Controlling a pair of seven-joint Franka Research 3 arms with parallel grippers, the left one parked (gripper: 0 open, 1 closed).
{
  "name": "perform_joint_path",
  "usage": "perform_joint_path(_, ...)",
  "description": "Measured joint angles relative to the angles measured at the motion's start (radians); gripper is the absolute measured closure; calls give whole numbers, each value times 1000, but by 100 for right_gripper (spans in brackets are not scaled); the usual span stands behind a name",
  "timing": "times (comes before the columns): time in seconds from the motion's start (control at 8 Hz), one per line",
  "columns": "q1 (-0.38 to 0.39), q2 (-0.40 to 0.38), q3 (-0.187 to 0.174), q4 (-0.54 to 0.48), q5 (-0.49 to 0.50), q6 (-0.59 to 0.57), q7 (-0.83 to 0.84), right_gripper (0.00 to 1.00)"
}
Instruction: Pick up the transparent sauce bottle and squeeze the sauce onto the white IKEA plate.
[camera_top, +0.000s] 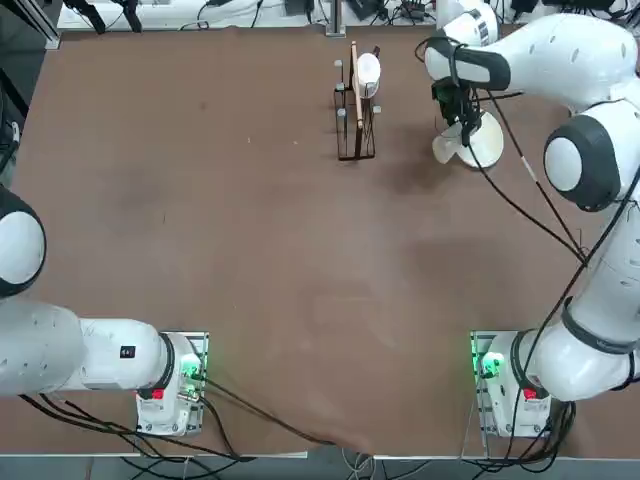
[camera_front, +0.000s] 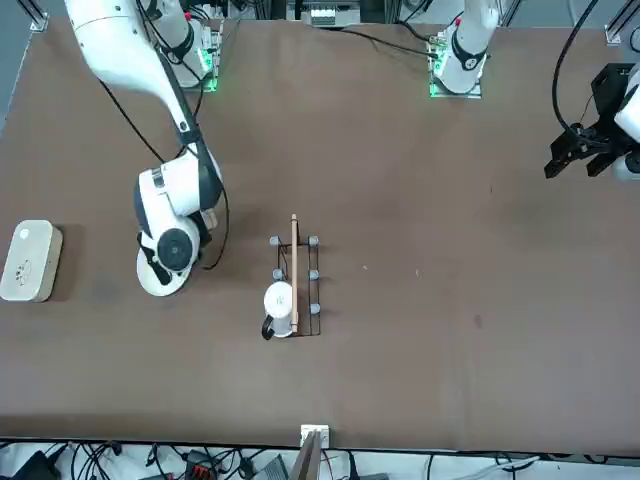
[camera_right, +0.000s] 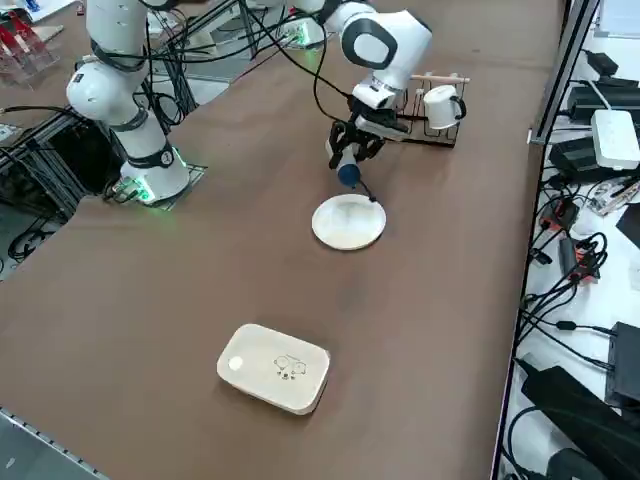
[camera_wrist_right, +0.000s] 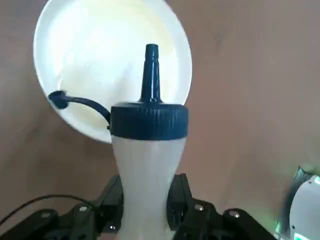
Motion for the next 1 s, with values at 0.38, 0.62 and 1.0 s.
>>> perform_joint_path(0.38,-51,-31,-1,2,145,0,-170,57)
perform_joint_path(0.62,-75,-32,-1,1,251,11,-271,62)
perform_joint_path(1.0,-87,-27,-1,-6,299,11,-374,62)
